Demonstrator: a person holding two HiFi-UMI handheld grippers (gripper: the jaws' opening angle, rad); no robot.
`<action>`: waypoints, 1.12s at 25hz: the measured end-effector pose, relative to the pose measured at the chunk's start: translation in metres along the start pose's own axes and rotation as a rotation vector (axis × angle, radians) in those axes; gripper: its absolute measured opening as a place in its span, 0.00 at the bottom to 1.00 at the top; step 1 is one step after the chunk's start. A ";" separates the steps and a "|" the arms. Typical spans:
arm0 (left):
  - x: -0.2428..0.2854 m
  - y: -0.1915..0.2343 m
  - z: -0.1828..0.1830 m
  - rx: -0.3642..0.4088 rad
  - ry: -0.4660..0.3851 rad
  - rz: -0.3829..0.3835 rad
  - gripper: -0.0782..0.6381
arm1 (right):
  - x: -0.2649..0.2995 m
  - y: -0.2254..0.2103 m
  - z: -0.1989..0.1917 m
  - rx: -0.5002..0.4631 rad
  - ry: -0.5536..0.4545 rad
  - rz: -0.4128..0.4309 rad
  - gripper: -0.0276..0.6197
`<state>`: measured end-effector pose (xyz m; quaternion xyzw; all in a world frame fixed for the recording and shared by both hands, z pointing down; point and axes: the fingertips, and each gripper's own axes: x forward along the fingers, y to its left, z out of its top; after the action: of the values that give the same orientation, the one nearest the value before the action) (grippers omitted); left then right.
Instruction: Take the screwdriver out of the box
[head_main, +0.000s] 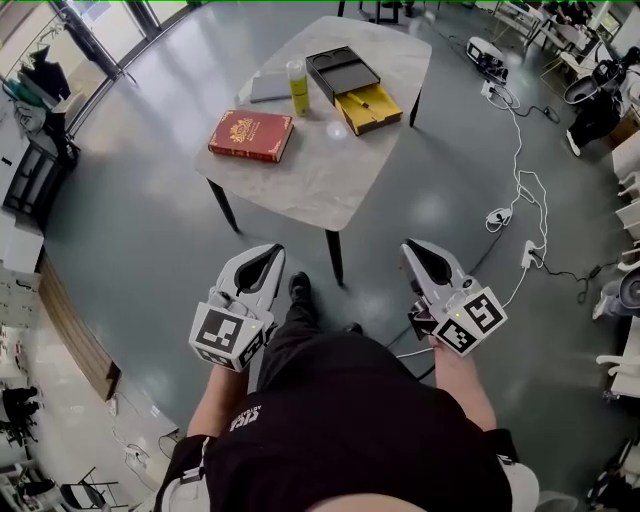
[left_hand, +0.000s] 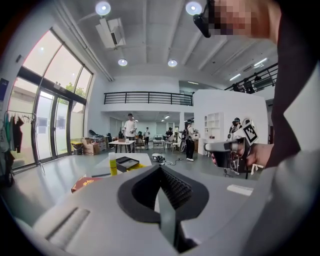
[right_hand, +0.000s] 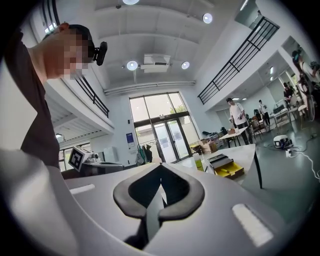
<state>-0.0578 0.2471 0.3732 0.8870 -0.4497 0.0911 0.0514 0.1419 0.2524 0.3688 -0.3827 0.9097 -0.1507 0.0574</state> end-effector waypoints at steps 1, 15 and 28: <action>0.006 0.006 0.001 -0.001 -0.005 -0.009 0.10 | 0.006 -0.003 0.000 -0.001 0.003 -0.004 0.06; 0.081 0.125 0.036 0.029 -0.068 -0.109 0.10 | 0.134 -0.039 0.013 0.006 0.015 -0.076 0.06; 0.114 0.194 0.031 0.038 -0.056 -0.228 0.10 | 0.211 -0.045 0.005 0.026 0.028 -0.165 0.06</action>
<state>-0.1451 0.0372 0.3684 0.9354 -0.3453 0.0685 0.0320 0.0256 0.0704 0.3805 -0.4532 0.8738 -0.1721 0.0373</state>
